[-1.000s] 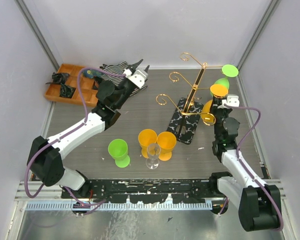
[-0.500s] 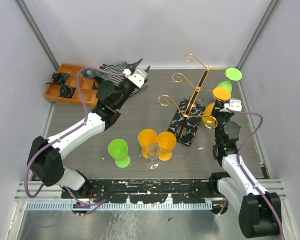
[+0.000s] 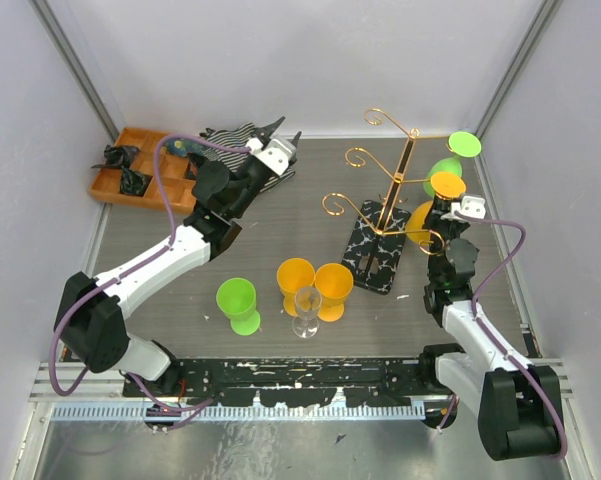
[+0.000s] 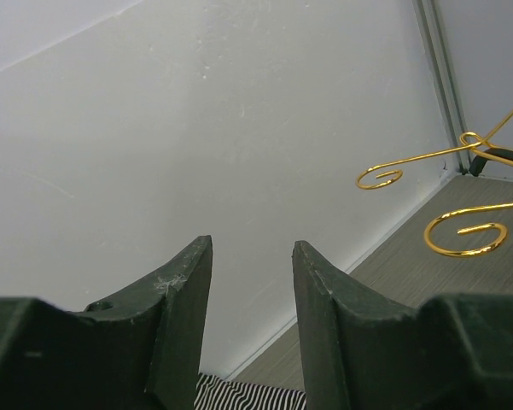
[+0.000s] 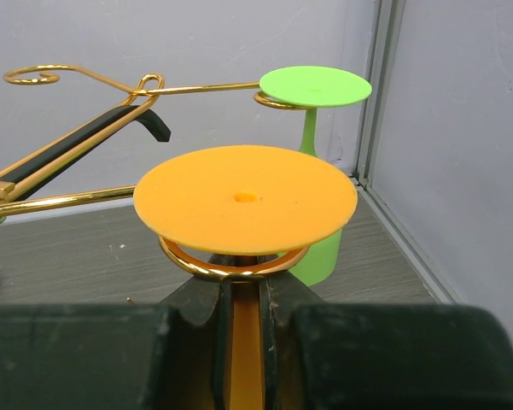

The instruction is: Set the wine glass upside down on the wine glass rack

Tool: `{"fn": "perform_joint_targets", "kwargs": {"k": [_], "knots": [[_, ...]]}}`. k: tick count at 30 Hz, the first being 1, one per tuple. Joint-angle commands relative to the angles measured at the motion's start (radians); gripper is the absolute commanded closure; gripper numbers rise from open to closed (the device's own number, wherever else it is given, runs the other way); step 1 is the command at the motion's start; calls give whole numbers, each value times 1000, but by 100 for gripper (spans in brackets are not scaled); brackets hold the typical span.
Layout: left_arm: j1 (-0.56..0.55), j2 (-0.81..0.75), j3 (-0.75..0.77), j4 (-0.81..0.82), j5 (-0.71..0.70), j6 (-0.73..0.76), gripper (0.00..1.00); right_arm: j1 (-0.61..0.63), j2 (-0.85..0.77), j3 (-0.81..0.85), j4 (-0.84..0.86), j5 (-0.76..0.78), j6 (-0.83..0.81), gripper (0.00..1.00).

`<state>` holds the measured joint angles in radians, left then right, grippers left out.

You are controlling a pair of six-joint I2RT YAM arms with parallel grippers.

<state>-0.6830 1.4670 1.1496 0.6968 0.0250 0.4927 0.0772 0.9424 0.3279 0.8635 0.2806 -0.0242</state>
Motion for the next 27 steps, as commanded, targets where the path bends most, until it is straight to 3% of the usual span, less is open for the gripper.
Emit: {"fn": "perform_joint_targets", "kwargs": {"k": [1, 12, 16, 19, 23, 27], "knots": [[3, -24, -13, 40, -9, 0, 50, -7, -18, 12, -82, 112, -15, 99], [2, -10, -3, 42, 5, -1, 50, -7, -96, -1, -170, 117, -18, 95], [3, -8, -3, 42, 7, -1, 50, -7, -101, -1, -174, 121, -25, 87], [2, -6, -1, 42, 9, -1, 50, -7, -89, 4, -166, 124, -28, 87], [3, -4, 3, 42, 11, -3, 50, -7, -100, 10, -186, 107, -30, 99], [2, -4, 4, 42, 7, -1, 50, -7, -139, 9, -241, 54, -43, 99]]}}
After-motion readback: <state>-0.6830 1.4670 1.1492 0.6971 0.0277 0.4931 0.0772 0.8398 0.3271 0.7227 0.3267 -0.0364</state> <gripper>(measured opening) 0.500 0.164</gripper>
